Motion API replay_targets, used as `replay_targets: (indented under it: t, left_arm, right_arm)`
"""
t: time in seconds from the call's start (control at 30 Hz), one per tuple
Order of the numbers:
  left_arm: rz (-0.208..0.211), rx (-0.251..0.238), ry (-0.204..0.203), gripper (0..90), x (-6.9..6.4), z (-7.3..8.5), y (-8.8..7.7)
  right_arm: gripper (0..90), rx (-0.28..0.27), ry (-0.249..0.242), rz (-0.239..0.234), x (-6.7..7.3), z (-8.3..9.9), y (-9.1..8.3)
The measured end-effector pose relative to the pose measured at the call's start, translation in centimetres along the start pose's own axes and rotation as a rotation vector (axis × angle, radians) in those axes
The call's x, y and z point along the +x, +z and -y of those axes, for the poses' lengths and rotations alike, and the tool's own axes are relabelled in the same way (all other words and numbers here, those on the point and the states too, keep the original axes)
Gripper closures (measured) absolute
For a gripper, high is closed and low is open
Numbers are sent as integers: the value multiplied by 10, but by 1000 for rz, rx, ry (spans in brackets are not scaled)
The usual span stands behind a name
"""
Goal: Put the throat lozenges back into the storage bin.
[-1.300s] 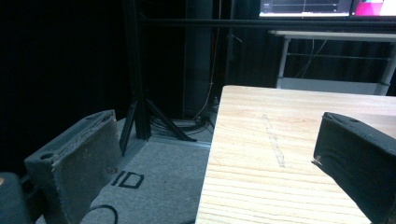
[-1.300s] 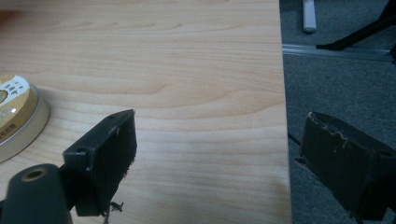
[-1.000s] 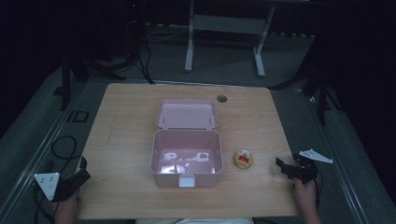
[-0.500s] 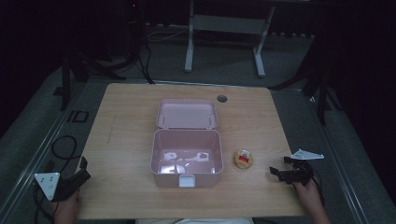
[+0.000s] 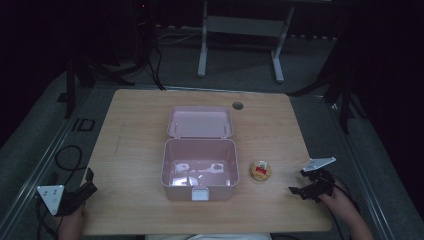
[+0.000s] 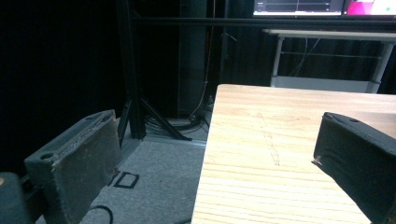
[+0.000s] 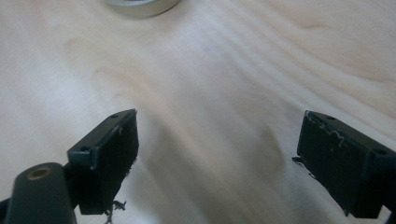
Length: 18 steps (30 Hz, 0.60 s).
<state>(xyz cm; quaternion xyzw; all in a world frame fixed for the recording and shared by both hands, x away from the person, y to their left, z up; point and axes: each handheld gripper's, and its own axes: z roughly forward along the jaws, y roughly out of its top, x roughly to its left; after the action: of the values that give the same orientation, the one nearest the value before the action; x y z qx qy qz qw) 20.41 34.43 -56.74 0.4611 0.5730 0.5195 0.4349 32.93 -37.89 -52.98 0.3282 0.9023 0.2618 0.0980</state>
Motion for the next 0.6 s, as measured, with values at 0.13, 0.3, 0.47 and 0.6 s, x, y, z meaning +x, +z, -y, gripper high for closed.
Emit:
replay_targets:
  t: [0.13,0.3,0.47,0.6]
  left_arm:
    - [3,0,5,11,0,0,0]
    - [4,-2,7,11,-1,0,0]
    - [6,-2,5,11,0,0,0]
    - [2,-3,7,11,-1,0,0]
  right_arm:
    - [130,138,-80,-67,5,-12,-2]
    - [130,272,-137,-97,11,-24,-1]
    - [128,371,-170,-101,16,-33,-1]
    - [129,499,-201,-101,18,-44,-2]
